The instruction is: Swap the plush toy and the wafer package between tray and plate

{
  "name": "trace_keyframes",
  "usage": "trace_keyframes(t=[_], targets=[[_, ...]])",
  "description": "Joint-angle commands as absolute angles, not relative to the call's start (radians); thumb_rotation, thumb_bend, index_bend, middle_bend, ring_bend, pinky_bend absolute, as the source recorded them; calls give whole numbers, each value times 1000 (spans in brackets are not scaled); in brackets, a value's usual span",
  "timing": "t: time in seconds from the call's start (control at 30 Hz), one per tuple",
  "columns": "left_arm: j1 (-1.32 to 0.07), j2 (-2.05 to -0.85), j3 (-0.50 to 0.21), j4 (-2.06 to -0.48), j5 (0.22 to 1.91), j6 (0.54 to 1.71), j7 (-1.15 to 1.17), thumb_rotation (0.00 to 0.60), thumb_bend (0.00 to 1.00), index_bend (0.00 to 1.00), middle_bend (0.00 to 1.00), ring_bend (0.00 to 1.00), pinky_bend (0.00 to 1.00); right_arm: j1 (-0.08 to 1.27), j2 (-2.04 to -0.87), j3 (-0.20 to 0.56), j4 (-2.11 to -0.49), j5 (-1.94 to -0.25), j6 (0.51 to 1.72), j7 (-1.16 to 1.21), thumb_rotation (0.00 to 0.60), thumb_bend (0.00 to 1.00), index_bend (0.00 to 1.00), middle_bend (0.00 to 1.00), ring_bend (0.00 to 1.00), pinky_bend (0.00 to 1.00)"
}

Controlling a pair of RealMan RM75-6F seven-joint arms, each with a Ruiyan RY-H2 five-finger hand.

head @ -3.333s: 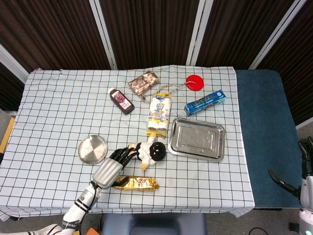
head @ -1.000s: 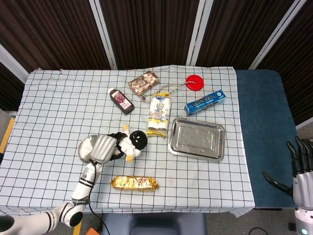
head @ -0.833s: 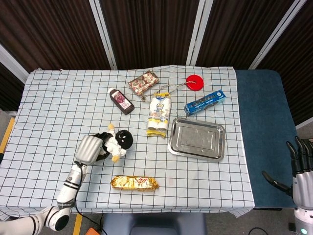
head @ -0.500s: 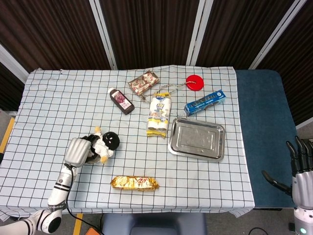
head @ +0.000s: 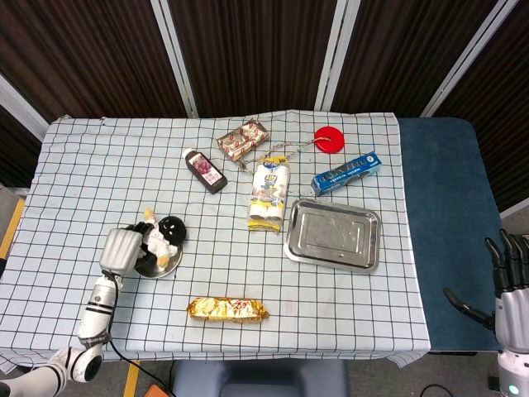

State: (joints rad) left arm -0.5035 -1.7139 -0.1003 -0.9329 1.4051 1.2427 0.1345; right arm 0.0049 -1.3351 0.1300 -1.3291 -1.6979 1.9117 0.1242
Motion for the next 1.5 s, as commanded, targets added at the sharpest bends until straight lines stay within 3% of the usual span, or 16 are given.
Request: trace_keyframes(t=[0.03, 0.07, 0.17, 0.23, 0.67, 1.03, 1.27, 1.5], targets=[[-493, -1667, -95, -1018, 1371, 1195, 172, 600, 473, 285, 331, 327, 375, 5, -1336, 130, -1329, -1698, 1911, 122, 600, 110, 14, 0, 0, 47], [-491, -1652, -97, -1051, 1361, 1185, 180, 600, 462, 197, 227, 227, 294, 5, -1336, 130, -1329, -1698, 1911, 121, 600, 110, 14, 0, 0, 47], [-485, -1607, -106, -1148, 1326, 1159, 220, 600, 443, 47, 45, 48, 167, 5, -1337, 130, -1328, -1699, 1911, 119, 600, 110, 13, 0, 0, 46], [-485, -1581, -110, -1201, 1312, 1147, 247, 600, 437, 3, 1, 2, 124, 5, -1338, 129, -1328, -1698, 1910, 117, 600, 110, 13, 0, 0, 46], [-455, -1435, -128, -1483, 1284, 1185, 295, 600, 424, 8, 0, 0, 90, 7, -1340, 129, -1324, -1700, 1908, 113, 600, 110, 13, 0, 0, 46], [-298, -1271, -27, -1523, 1518, 1470, 206, 600, 424, 215, 153, 92, 132, 32, -1332, 86, -1319, -1751, 1851, 88, 600, 111, 5, 0, 0, 47], [-199, -1228, 41, -1471, 1531, 1527, 176, 600, 424, 249, 190, 107, 129, 146, -1252, 18, -1477, -1850, 1649, 93, 600, 111, 0, 0, 0, 50], [-164, -1233, 49, -1432, 1490, 1493, 186, 600, 423, 274, 192, 114, 122, 361, -1204, 32, -1718, -1779, 1238, 67, 600, 110, 11, 0, 0, 91]])
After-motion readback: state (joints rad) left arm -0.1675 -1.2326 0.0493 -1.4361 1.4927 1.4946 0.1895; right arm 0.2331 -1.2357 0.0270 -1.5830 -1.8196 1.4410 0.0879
